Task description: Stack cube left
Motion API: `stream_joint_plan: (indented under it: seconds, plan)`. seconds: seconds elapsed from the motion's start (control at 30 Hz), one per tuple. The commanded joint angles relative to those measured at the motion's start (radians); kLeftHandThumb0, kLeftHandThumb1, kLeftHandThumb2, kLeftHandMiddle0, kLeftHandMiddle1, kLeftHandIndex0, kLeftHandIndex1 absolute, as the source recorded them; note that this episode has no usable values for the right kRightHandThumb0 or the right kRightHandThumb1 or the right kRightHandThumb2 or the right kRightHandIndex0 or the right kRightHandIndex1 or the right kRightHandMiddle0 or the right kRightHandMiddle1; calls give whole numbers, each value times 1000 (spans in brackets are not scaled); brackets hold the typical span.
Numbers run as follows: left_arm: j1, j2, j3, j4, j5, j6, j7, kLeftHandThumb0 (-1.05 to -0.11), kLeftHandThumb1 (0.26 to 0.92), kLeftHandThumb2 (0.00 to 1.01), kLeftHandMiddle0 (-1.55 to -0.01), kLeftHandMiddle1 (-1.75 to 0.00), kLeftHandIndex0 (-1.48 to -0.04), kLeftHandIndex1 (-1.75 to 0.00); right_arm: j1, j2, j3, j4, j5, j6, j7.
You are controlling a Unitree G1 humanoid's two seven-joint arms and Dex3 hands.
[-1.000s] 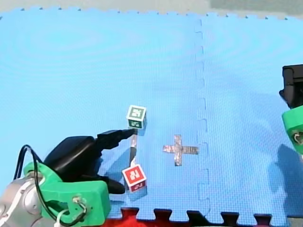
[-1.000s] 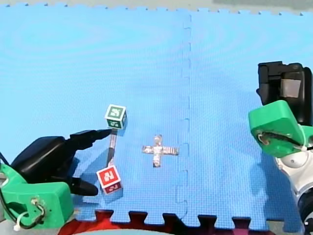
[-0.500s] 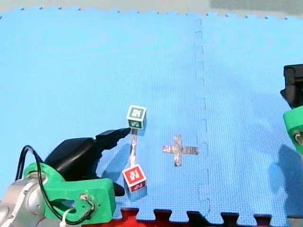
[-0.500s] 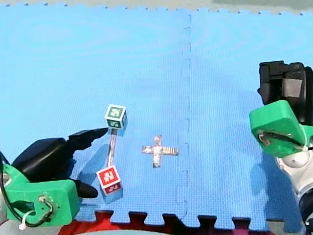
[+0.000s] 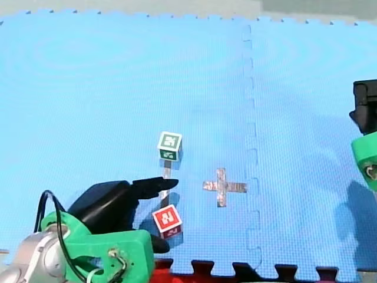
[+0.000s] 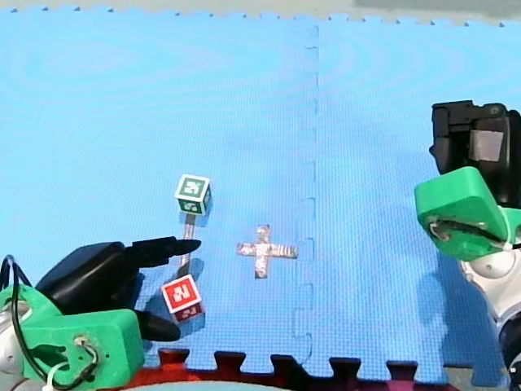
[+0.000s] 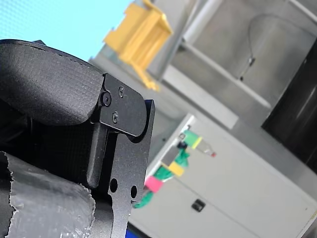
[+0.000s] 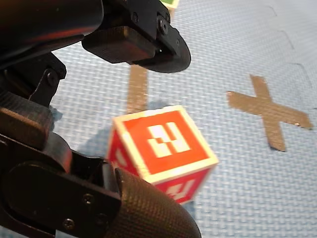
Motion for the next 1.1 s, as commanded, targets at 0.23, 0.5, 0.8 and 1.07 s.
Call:
stream_joint_plan:
  seconds: [0.23, 0.5, 0.8, 1.07]
  plan:
    - [-9, -4, -21, 42, 8, -52, 17, -1048, 849, 0, -765, -1746, -586, -66, -4, -6, -1, 1, 0, 0, -7]
    - [-23, -8, -21, 67, 41, -108, 93, -681, 743, 4, -933, -1746, -1076, -235, -6, -6, 1, 0, -2, 2, -11]
    - [-34, -16, -22, 123, 96, -188, 246, -515, 813, 15, -937, -1746, -1275, -143, -6, -6, -3, -7, 4, -2, -6]
    - [-56, -10, -34, 170, 141, -251, 320, -540, 822, 11, -925, -1746, -1272, -114, -3, -5, -12, -13, 17, -16, 7]
